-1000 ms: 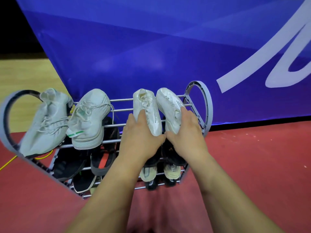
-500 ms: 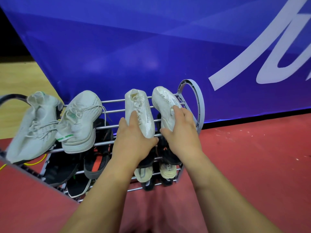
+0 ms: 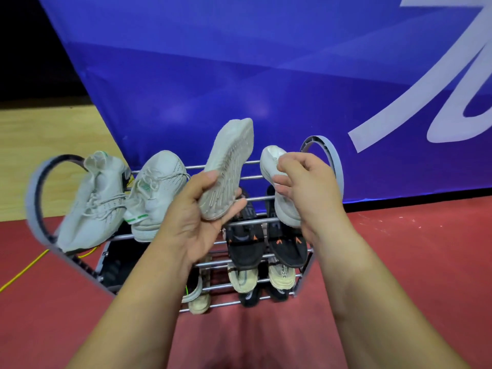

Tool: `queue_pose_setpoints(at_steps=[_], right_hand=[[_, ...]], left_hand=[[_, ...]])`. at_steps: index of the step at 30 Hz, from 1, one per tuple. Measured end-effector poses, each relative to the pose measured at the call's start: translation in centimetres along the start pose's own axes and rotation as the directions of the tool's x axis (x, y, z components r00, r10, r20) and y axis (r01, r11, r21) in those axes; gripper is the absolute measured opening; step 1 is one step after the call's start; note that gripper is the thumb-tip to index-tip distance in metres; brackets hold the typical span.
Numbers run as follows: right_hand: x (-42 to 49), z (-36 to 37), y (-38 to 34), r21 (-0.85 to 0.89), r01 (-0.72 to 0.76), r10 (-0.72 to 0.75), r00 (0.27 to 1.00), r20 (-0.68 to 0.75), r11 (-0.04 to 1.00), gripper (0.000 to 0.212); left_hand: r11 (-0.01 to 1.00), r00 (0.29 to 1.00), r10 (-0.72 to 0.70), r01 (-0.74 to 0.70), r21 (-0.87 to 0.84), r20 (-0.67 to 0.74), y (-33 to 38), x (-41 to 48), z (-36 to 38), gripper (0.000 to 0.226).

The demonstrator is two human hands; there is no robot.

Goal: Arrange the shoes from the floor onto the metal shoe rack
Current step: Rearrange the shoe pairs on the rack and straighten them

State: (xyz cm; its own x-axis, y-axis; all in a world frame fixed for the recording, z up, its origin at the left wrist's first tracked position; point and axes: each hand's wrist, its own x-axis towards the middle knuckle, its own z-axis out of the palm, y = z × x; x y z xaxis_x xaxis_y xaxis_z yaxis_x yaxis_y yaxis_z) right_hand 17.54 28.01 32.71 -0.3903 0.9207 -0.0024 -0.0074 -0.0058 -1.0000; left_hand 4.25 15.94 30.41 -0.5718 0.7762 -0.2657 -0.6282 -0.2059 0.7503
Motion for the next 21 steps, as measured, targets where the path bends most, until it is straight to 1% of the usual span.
queue_pose_setpoints(at_steps=[1,3,4,6,9,12,16,18,21], right_hand=[[-0.1,0.2,-0.1,0.098,-0.082,0.08,0.996,0.027,0.992,0.021],[-0.2,0.3,-0.4,0.235,-0.226,0.209,0.973,0.094,0.945,0.033],[-0.1,0.3,-0.5,0.286,-0.279,0.254,0.959,0.124,0.917,0.042],[0.1,0.2,-0.6,0.365,-0.346,0.308,0.938,0.161,0.864,0.058],[0.4,0.2,-0.4,0.416,-0.386,0.337,0.923,0.187,0.823,0.065],[0.5,0.3,0.0,0.42,-0.422,0.361,0.907,0.218,0.804,0.069],[0.9,0.4,0.5,0.431,-0.447,0.373,0.894,0.248,0.784,0.068],[1.0,0.2,0.6,0.48,-0.456,0.367,0.889,0.273,0.749,0.068],[1.0,-0.1,0.6,0.566,-0.48,0.384,0.877,0.289,0.67,0.07]], left_hand=[[0.998,0.998,-0.006,0.011,-0.064,0.063,0.4,-0.2,-0.3,0.055],[0.991,0.982,0.011,0.015,-0.134,0.189,1.3,-0.7,-0.9,0.078],[0.988,0.971,0.014,0.023,-0.151,0.238,1.6,-0.9,-1.2,0.084],[0.986,0.955,0.006,0.043,-0.16,0.296,2.0,-1.1,-1.7,0.085],[0.99,0.948,-0.021,0.064,-0.127,0.317,2.1,-1.1,-2.0,0.09],[0.992,0.949,-0.051,0.084,-0.095,0.312,2.1,-1.2,-2.1,0.088],[0.995,0.932,-0.1,0.104,0.007,0.348,2.3,-1.2,-2.8,0.086],[0.99,0.915,-0.139,0.122,0.069,0.378,2.4,-1.2,-3.3,0.085],[0.978,0.9,-0.202,0.168,0.12,0.386,2.4,-1.3,-3.9,0.085]])
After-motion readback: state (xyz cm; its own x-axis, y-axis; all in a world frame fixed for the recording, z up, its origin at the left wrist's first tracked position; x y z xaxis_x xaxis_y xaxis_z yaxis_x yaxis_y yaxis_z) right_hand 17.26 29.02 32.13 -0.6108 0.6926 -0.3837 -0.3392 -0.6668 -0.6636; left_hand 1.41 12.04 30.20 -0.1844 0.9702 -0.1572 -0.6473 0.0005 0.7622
